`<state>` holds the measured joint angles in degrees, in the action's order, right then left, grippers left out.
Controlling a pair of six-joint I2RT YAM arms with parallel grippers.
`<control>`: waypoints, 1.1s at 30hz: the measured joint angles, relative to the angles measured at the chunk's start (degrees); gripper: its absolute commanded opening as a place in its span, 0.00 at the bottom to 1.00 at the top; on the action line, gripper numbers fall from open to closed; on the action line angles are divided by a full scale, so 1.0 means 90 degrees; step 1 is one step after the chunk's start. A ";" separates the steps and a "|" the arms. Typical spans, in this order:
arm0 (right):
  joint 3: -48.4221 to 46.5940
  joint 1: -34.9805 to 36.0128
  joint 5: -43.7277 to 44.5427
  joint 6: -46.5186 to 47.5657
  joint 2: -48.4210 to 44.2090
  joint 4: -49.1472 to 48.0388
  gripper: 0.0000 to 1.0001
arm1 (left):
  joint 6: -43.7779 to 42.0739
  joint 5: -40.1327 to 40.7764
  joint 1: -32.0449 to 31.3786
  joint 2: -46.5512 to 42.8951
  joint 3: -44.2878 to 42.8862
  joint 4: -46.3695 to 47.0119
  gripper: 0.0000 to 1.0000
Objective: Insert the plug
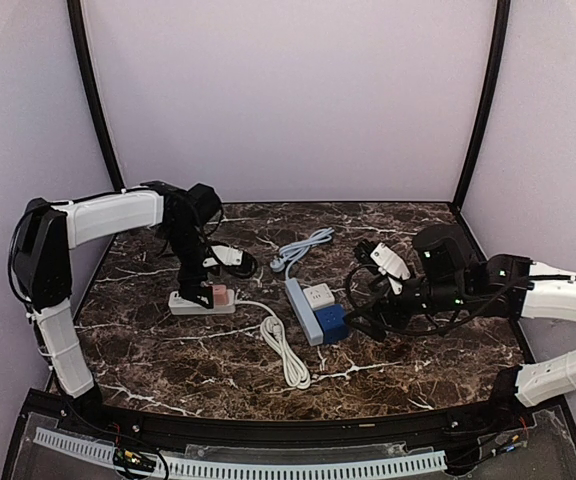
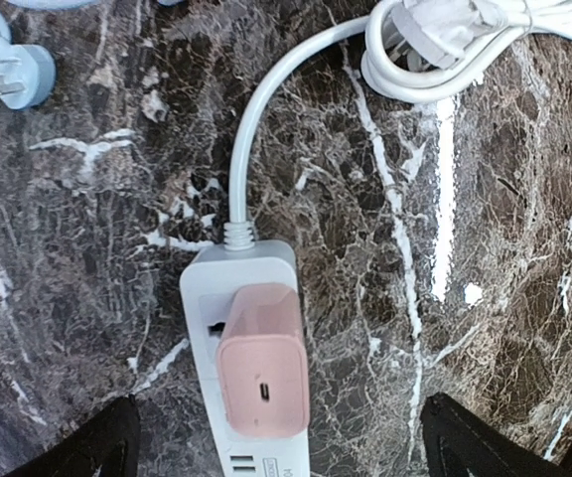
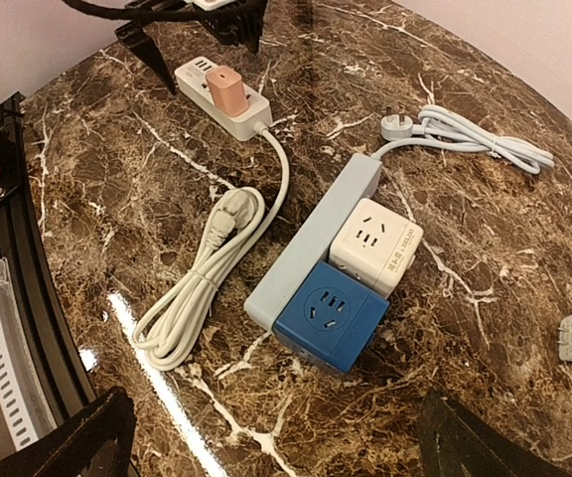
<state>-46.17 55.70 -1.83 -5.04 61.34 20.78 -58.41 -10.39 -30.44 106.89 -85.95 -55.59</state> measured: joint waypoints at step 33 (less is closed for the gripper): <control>-0.1239 -0.0415 0.0733 -0.1462 0.0867 0.0563 0.99 | 0.5117 0.1287 -0.0027 -0.4141 0.1139 0.4046 0.99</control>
<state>-57.32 51.96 4.78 -18.20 69.14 25.85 -12.36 1.19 -30.68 69.63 -75.70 -19.18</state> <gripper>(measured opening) 0.986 0.987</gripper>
